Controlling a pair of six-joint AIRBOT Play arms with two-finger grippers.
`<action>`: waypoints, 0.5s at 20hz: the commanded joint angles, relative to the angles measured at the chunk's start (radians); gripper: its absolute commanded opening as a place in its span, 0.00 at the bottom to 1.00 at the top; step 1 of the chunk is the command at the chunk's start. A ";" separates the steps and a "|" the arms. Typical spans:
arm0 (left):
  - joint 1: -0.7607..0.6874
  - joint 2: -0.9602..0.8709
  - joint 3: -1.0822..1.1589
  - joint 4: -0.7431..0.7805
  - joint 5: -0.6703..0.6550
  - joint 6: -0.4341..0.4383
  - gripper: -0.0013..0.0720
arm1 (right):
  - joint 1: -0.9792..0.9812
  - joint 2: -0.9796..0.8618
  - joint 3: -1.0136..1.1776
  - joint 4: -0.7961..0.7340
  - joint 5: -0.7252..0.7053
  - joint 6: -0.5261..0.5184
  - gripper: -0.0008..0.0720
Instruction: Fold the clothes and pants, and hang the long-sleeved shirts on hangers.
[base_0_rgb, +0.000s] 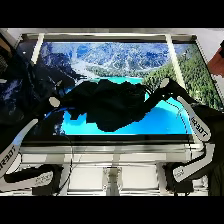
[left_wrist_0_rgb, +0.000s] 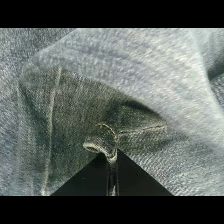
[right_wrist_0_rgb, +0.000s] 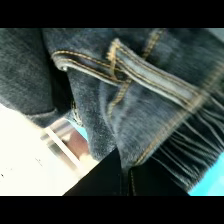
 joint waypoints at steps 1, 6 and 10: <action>0.101 0.100 0.009 0.006 -0.002 0.005 0.05 | -0.085 0.064 0.052 -0.037 0.024 0.088 0.05; 0.465 0.346 0.076 0.037 -0.119 0.029 0.05 | -0.370 0.254 0.203 0.012 0.021 0.155 0.05; 0.679 0.384 0.223 0.038 -0.305 0.092 0.05 | -0.535 0.311 0.362 0.113 0.003 0.227 0.05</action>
